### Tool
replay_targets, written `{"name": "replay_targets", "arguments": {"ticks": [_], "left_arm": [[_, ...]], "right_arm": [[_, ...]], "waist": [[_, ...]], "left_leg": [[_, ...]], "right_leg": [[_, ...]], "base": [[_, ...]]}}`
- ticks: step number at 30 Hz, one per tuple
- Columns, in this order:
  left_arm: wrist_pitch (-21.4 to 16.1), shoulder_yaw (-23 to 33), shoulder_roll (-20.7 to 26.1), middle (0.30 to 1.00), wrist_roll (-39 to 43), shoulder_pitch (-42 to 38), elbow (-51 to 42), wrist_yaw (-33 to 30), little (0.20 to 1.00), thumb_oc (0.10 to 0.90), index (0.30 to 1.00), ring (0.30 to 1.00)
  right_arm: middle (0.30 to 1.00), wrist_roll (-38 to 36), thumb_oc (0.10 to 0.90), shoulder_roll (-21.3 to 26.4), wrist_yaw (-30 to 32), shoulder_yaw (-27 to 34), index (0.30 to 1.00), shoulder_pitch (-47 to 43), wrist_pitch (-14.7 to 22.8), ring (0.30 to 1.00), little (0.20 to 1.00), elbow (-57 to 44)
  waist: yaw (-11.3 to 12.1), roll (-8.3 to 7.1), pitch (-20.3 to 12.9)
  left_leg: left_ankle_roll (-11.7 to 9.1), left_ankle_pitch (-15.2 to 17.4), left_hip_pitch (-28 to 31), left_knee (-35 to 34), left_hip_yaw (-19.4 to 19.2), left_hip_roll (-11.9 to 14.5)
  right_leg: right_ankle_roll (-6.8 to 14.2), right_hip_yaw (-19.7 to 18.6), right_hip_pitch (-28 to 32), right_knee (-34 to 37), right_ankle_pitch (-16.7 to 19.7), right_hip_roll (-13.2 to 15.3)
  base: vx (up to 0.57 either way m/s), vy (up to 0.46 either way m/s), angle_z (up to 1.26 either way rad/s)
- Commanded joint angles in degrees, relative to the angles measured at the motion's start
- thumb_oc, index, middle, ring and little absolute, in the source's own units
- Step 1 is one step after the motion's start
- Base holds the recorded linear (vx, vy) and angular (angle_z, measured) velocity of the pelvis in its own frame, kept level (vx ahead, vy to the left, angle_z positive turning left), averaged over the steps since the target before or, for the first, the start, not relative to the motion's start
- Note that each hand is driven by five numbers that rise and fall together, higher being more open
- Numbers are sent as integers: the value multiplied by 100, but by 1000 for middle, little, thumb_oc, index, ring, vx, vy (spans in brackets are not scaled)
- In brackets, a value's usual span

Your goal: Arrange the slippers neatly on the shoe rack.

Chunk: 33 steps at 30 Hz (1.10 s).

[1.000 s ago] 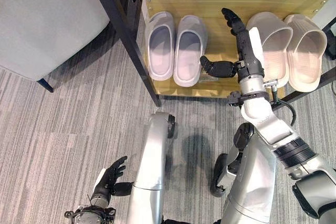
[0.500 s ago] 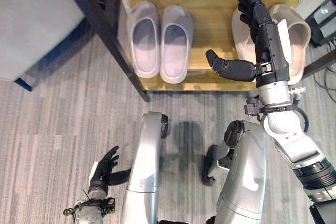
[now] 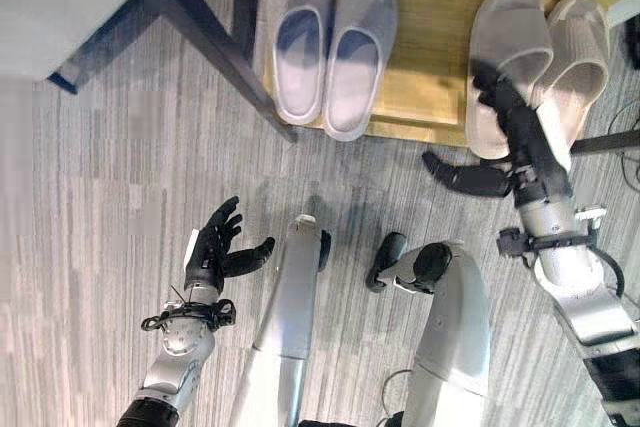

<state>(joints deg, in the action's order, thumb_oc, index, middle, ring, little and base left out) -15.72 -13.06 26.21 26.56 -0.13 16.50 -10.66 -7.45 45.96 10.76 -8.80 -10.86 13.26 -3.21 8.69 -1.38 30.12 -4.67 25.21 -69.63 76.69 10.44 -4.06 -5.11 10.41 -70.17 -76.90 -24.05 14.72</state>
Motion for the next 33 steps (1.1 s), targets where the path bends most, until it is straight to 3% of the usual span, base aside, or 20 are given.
{"name": "replay_targets", "arguments": {"ticks": [1, 5, 6, 7, 10, 11, 12, 13, 17, 19, 24, 33], "left_arm": [[-230, -254, 213, 900, -393, 685, -6, 287, 900, 800, 900, 900], [-122, -445, 284, 900, -609, 787, 96, 480, 900, 800, 900, 900], [-73, -506, 269, 900, -706, 834, 203, 585, 900, 800, 900, 900], [-76, -505, 277, 900, -709, 845, 204, 584, 900, 800, 900, 900], [-14, -494, 267, 900, -755, 921, 240, 696, 900, 800, 900, 900], [-13, -487, 273, 900, -756, 932, 235, 697, 900, 800, 900, 900], [15, -455, 241, 900, -823, 989, 255, 744, 900, 800, 900, 900], [27, -445, 230, 900, -867, 984, 272, 750, 900, 800, 900, 900], [71, -402, 213, 900, -955, 1015, 247, 798, 900, 800, 900, 900], [97, -348, 210, 900, -1033, 1063, 146, 811, 900, 800, 900, 900], [161, -348, 251, 900, -1134, 1131, -189, 900, 900, 800, 900, 900], [248, -404, 200, 900, -918, 1140, -897, 1189, 900, 800, 900, 900]], "right_arm": [[900, 475, 800, 130, -128, 28, 900, 323, 474, 900, 900, -152], [900, 738, 800, -74, -269, -401, 900, 619, 335, 900, 900, 623], [900, 803, 800, -370, -333, -557, 900, 806, 259, 900, 900, 1166], [900, 810, 800, -385, -326, -570, 900, 801, 274, 900, 900, 1188], [900, 1008, 800, -763, -369, -773, 900, 965, 160, 900, 900, 2073], [900, 1016, 800, -776, -361, -788, 900, 953, 175, 900, 900, 2098], [900, 1235, 800, -1048, -288, -926, 900, 975, 93, 900, 900, 2941], [900, 1289, 800, -1181, -272, -991, 900, 966, 49, 900, 900, 3348], [900, 1556, 800, -1564, -142, -1046, 900, 880, -143, 900, 900, 4701], [900, 1680, 800, -1769, -109, -1023, 900, 883, -249, 900, 900, 5404], [900, 1559, 800, -2025, -96, -763, 900, 892, -400, 900, 900, 6181], [900, 1628, 800, -2201, -93, -573, 900, 890, -628, 900, 900, 6861]], "waist": [[-47, -268, -1055], [82, -325, -1239], [128, -390, -1454], [124, -374, -1413], [244, -359, -1605], [236, -340, -1551], [319, -300, -1651], [340, -284, -1707], [415, -155, -1926], [443, -89, -2095], [418, 18, -2342], [292, 256, -2576]], "left_leg": [[172, -1187, 181, -1783, -158, 5], [131, -1669, 1486, -3290, 61, 140], [104, -1863, 2182, -4109, 147, 158], [98, -1902, 2284, -4194, 171, 171], [-44, -2328, 3372, -5460, 268, 208], [-51, -2365, 3483, -5546, 291, 227], [-185, -2680, 4177, -6302, 376, 213], [-228, -2810, 4502, -6671, 442, 221], [-310, -3367, 5224, -7576, 490, 370], [-350, -3498, 5661, -8014, 427, 470], [-396, -3571, 6005, -8169, 310, 522], [-472, -3632, 6197, -8169, 150, 510]], "right_leg": [[306, 128, 715, 1497, 259, 49], [456, 541, 1972, 2758, 579, 3], [581, 781, 2677, 3474, 781, -111], [580, 814, 2789, 3564, 820, -132], [662, 1134, 3945, 4706, 1095, -277], [659, 1164, 4064, 4795, 1131, -305], [723, 1366, 4747, 5445, 1317, -456], [764, 1438, 5078, 5784, 1443, -561], [838, 1637, 5897, 6757, 1853, -803], [898, 1623, 6402, 7331, 1962, -941], [932, 1531, 6938, 7861, 2063, -1050], [970, 1436, 7300, 8190, 2086, -1052]], "base": [[21, -106, 36], [110, -112, 28], [168, -121, 19], [186, -111, 28], [148, -108, 24], [201, -150, 18], [190, -169, 23], [246, -205, 22], [57, -83, 24], [118, -132, 18], [88, -76, -6], [39, -27, -2]]}}
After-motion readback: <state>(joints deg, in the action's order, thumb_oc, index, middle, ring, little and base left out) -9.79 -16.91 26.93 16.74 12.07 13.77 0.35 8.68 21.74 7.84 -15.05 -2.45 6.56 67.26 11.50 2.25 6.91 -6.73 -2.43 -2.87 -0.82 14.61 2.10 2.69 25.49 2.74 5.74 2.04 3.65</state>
